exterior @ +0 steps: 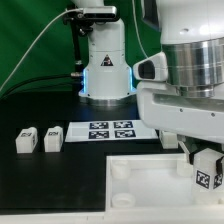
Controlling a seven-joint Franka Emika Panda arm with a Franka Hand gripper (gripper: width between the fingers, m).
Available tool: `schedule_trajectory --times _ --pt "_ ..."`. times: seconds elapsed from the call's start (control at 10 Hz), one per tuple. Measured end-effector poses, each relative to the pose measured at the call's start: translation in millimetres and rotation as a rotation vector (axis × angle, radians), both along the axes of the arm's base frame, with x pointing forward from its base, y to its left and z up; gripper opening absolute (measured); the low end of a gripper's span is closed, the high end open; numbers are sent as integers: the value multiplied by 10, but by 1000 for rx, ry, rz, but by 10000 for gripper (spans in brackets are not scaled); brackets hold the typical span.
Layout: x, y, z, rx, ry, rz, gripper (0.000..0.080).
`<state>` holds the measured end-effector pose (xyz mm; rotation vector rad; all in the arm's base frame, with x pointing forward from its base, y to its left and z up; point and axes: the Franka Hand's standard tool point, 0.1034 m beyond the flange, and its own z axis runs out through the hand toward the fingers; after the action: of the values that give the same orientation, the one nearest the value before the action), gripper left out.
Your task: Assemble one leg
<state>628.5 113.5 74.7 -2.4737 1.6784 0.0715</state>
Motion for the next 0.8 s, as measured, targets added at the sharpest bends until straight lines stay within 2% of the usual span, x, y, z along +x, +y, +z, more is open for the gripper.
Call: schedule_trajectory --times 0.2,0.3,0.6,0.8 --pt "-2 -21 -10 70 46 -277 306" --pt "-15 -4 -20 84 71 -396 303" --pt "-29 19 -31 98 104 -635 302" --pt "-26 32 -25 92 98 -653 302"
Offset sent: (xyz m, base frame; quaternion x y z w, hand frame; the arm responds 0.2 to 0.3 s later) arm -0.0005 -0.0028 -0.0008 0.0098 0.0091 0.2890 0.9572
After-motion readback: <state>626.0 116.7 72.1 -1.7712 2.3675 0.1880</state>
